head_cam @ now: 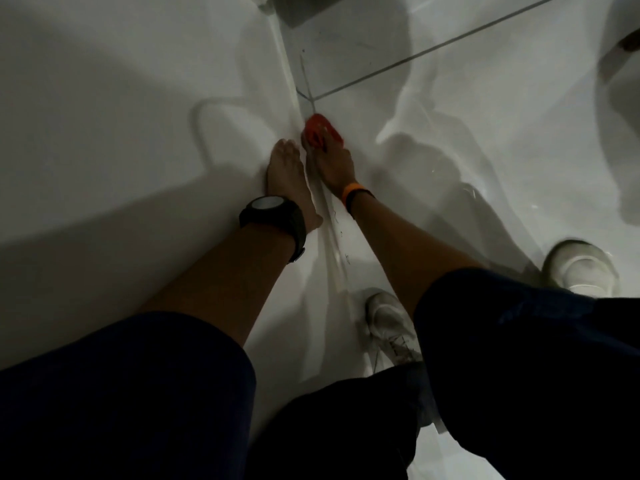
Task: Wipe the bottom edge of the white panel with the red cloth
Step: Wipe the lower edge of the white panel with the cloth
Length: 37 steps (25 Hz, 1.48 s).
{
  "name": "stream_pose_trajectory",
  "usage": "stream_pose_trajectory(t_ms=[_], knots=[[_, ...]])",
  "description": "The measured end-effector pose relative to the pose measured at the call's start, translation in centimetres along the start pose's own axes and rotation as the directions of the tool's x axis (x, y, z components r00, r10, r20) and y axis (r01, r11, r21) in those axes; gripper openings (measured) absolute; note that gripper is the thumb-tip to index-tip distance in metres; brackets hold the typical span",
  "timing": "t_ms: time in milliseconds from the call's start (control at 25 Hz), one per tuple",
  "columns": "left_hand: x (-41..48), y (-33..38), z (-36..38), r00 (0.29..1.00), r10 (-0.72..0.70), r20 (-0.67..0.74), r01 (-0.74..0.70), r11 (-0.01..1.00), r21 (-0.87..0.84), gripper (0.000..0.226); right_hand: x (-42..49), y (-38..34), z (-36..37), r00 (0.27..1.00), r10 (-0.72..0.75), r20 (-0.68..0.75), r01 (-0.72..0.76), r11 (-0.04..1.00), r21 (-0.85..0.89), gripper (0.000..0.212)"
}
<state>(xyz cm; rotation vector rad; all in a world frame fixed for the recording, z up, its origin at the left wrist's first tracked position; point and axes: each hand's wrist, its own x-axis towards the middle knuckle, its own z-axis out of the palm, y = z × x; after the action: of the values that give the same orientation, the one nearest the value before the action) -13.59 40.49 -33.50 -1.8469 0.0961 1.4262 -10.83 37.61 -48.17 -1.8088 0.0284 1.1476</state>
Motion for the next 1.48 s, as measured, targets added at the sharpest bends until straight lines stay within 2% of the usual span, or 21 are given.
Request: stream_pose_trajectory(t_ms=[120,240,360,400,520,600,680,760,840,920,1040,1200,1360,1480], knots=[[-0.6,0.4,0.6,0.999,0.046,-0.028,-0.043,0.996,0.079,0.099,-7.3,4.5,0.1,0.993,0.116,0.005,-0.116,0.991,-0.061,0.057],[-1.1,0.6,1.5,0.998,0.055,-0.035,-0.051,0.993,0.104,0.099,-12.6,7.4,0.1,0.972,0.216,0.093,-0.203,0.97,-0.132,0.03],[-1.2,0.7,1.7,0.998,0.054,-0.013,-0.053,0.996,0.076,0.1,-8.4,5.2,0.4,0.995,0.063,0.079,-0.06,0.997,-0.048,0.009],[-1.1,0.8,1.6,0.998,0.056,-0.003,-0.055,0.995,0.077,0.101,-6.6,4.3,0.6,0.996,0.044,0.076,-0.042,0.999,-0.018,0.011],[-1.2,1.4,1.2,0.996,0.089,0.026,-0.091,0.992,0.085,0.099,-5.8,6.4,1.7,0.996,0.074,0.051,-0.071,0.995,-0.064,0.048],[-1.7,1.5,1.2,0.994,0.106,0.024,-0.108,0.989,0.103,0.1,-12.0,7.6,1.5,0.988,0.155,0.023,-0.153,0.986,-0.069,0.049],[-2.1,1.7,1.4,0.992,0.128,0.014,-0.129,0.987,0.101,0.1,-17.7,10.4,1.6,0.951,0.298,0.086,-0.287,0.95,-0.125,0.048],[-2.4,2.0,1.3,0.988,0.154,0.03,-0.156,0.98,0.12,0.099,-19.4,12.2,1.9,0.922,0.371,0.111,-0.346,0.918,-0.196,0.045],[-2.4,1.9,1.2,0.987,0.154,0.049,-0.159,0.98,0.123,0.1,-17.2,10.8,1.9,0.941,0.322,0.107,-0.306,0.941,-0.145,0.034],[-1.9,1.4,1.0,0.992,0.118,0.041,-0.122,0.988,0.094,0.102,-12.9,8.2,1.4,0.98,0.193,0.052,-0.19,0.98,-0.059,0.031],[-1.0,1.1,0.9,0.995,0.097,0.028,-0.098,0.994,0.058,0.103,-4.3,3.7,-0.1,0.999,0.033,0.019,-0.031,0.994,-0.101,0.041],[-0.3,1.0,0.8,0.998,0.059,0.02,-0.061,0.995,0.077,0.104,1.9,0.8,-0.6,1.0,-0.018,0.016,0.021,0.987,-0.16,0.053],[-1.5,1.2,1.0,0.996,0.092,-0.002,-0.092,0.996,0.015,0.102,-3.7,5.6,1.0,0.999,-0.011,0.031,0.014,0.996,-0.086,0.055],[-3.7,2.3,1.9,0.992,0.122,-0.033,-0.123,0.992,-0.012,0.105,-11.5,12.4,2.5,0.987,0.135,0.085,-0.127,0.988,-0.09,0.056]])
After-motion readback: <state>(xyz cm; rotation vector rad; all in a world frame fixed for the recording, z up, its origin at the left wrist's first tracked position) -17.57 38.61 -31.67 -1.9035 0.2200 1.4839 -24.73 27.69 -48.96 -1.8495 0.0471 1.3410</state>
